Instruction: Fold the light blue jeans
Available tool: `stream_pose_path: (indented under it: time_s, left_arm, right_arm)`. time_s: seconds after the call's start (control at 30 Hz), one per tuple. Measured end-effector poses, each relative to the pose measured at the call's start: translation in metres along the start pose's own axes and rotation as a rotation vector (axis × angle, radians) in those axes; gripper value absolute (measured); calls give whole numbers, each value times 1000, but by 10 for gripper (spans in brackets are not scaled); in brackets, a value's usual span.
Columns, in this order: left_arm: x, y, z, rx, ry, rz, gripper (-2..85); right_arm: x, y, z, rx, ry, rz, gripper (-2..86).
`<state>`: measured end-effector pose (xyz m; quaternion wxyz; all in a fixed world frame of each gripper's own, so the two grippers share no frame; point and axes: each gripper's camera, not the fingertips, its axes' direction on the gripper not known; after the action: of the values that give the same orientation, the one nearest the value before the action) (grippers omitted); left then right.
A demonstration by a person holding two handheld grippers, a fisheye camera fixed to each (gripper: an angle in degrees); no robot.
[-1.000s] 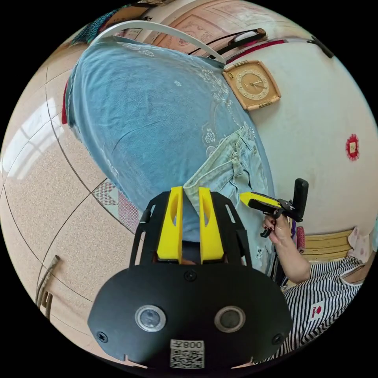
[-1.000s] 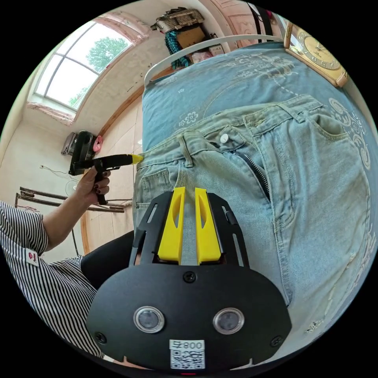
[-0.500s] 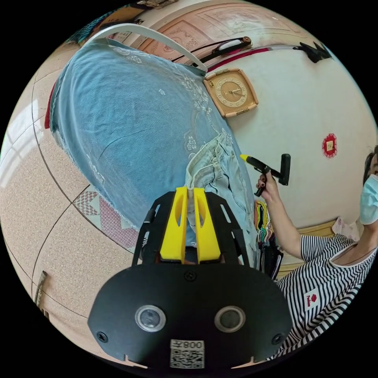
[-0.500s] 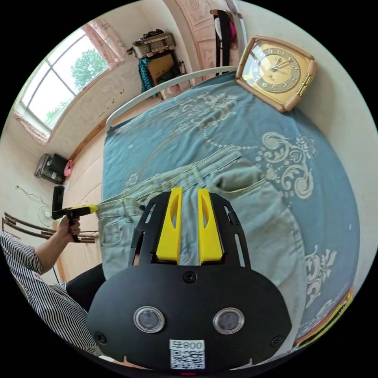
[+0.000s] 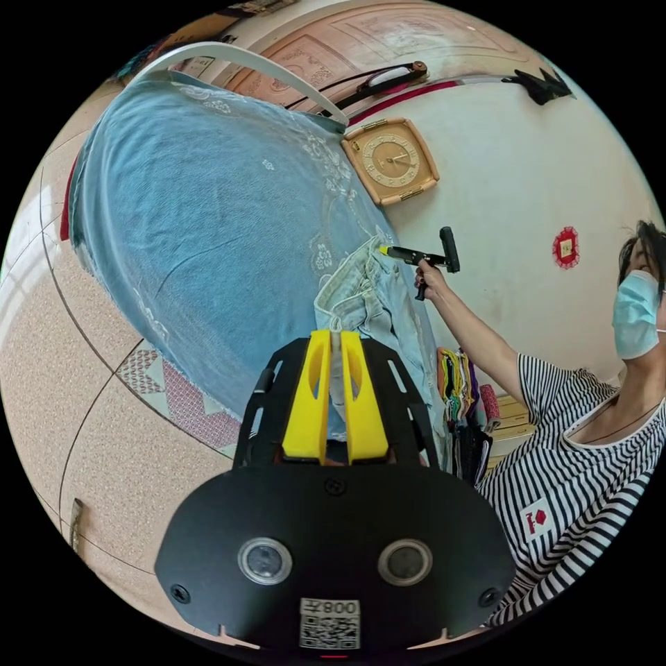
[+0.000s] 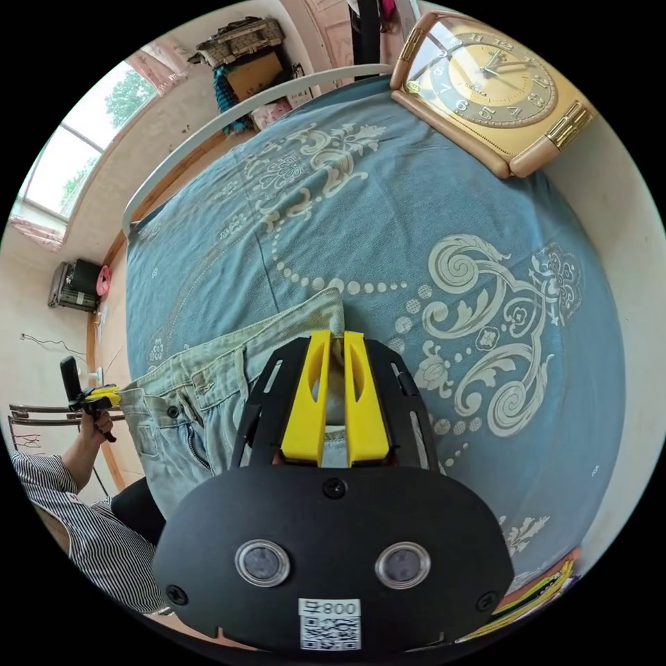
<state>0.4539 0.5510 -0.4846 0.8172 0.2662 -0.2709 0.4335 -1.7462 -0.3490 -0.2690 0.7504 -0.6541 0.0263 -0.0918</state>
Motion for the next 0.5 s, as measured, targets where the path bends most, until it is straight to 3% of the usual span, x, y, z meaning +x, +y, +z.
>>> stream_pose_path:
  time_s: [0.13,0.27,0.37,0.5]
  left_arm:
    - [11,-13,-12,64,66,34,25]
    - [31,-33,-25,126,101,108,25]
    - [31,-43,-31,195,91,113,27]
    - [-3,-51,-8,96,-85,-10,33]
  right_arm:
    - [-19,10,-48,174,-15,27,33]
    - [-56,1,-104,277,122,-50,32]
    - [-68,-11,-124,363,78,-73,37]
    - [-68,-42,-70,146,123,-19,46]
